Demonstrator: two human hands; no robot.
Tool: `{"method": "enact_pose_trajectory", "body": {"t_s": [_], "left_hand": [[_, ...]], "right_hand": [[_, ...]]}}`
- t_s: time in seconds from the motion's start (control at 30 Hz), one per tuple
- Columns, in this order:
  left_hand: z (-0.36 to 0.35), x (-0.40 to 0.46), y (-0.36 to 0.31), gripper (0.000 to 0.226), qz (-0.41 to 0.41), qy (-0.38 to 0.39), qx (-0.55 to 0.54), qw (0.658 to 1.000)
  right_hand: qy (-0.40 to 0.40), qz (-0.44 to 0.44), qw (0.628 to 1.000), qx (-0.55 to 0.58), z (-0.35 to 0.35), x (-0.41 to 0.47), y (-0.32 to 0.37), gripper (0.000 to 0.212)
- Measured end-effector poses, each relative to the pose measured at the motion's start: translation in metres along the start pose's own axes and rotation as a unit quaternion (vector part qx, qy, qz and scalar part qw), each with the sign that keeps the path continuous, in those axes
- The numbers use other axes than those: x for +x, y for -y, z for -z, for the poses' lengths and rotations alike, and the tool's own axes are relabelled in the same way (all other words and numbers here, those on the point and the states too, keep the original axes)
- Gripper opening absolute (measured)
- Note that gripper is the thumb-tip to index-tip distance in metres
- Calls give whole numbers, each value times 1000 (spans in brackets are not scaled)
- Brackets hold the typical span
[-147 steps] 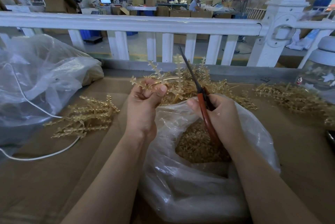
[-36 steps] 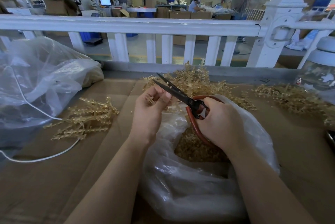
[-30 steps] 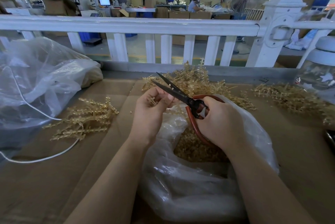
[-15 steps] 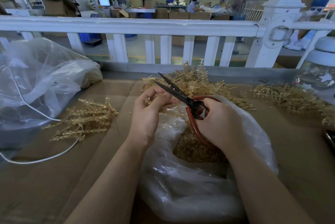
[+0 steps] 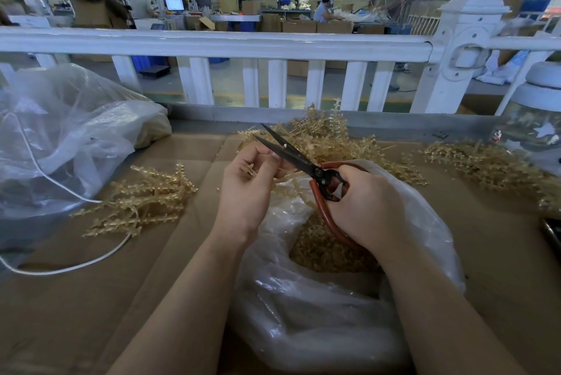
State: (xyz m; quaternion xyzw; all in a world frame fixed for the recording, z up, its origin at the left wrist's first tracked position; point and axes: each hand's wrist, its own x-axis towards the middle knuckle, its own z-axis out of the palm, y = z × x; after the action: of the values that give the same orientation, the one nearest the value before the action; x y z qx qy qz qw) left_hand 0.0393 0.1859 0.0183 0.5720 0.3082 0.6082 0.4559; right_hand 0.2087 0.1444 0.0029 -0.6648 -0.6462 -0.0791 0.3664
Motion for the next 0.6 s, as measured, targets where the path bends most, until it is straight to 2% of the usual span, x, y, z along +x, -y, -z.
{"method": "enact_pose_trajectory", "body": {"t_s": [0.37,0.6], "left_hand": [[-2,-1,2,13,-25,32,-21,999],[-1,-1,3,13,-27,34,-13,999]], "right_hand": [[-18,14,999,30,3,-2,8,34],[-25,9,999,27,1,-3,5,37]]}}
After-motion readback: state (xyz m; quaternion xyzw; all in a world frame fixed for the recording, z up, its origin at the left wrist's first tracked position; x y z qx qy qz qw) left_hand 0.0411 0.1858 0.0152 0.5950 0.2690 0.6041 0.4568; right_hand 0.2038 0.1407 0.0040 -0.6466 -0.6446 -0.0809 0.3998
